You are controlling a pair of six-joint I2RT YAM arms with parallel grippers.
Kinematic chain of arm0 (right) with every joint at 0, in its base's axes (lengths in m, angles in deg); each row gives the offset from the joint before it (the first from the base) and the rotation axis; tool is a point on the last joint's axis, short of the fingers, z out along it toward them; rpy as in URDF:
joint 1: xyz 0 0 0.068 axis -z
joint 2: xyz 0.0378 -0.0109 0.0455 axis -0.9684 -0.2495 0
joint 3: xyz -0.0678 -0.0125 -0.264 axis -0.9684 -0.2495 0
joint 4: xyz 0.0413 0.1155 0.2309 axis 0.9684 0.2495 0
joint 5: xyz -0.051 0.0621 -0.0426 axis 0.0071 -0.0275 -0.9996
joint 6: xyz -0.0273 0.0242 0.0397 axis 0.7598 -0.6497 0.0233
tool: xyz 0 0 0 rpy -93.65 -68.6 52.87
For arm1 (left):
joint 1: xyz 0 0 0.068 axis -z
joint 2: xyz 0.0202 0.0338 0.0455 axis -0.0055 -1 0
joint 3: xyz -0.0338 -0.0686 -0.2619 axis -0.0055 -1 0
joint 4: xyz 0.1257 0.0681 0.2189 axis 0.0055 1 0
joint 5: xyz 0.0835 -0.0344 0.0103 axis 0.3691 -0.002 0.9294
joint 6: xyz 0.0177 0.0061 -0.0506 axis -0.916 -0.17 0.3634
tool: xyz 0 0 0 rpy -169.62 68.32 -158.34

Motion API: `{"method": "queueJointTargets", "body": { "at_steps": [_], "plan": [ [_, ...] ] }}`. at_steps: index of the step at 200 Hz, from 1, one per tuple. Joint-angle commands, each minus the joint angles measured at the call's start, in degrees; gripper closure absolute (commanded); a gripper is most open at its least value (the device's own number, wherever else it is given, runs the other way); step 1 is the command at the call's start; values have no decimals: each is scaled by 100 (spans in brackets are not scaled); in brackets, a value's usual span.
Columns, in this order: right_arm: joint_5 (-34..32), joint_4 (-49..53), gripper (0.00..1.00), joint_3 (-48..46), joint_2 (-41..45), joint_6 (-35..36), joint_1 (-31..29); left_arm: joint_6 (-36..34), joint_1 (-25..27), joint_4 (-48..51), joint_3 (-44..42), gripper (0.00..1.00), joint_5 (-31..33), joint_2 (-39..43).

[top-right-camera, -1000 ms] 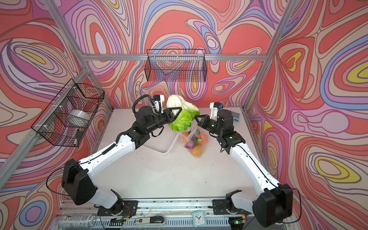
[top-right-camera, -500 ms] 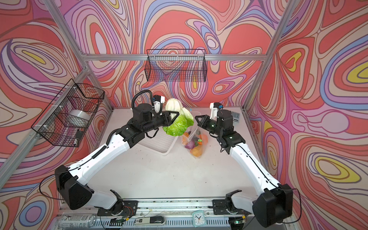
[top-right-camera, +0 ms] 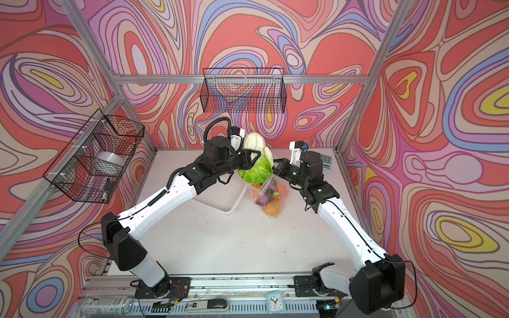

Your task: Place the food in the zip-top bag and seal the zipper

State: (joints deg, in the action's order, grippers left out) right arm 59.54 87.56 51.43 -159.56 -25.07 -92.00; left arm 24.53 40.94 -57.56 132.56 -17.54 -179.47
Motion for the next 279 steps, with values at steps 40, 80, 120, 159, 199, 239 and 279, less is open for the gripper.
{"method": "queueJointTargets", "body": {
  "at_steps": [40, 80, 120, 159, 199, 239, 279],
  "plan": [
    [17, -212, 100, 32, 172, -74, -8, 473, 313, -672, -31, 76, 873, -251],
    [25, -326, 100, -53, 155, -174, -8, 774, 564, -1296, -936, 76, 1606, 66],
    [25, -409, 100, -63, 192, -214, -8, 587, 773, -1604, -1262, 75, 2029, 39],
    [65, -387, 100, -58, 240, -223, -8, 95, 812, -1560, -1192, 73, 2496, -87],
    [300, -415, 100, 28, 206, -362, -5, -716, 813, -1746, -942, 72, 3256, -242],
    [378, -269, 100, 124, 179, -331, -5, -1239, 814, -1979, -634, 71, 3632, -451],
    [261, 359, 100, 404, 138, 50, -8, -1671, 814, -1926, -331, 70, 3644, -660]
  ]
}}
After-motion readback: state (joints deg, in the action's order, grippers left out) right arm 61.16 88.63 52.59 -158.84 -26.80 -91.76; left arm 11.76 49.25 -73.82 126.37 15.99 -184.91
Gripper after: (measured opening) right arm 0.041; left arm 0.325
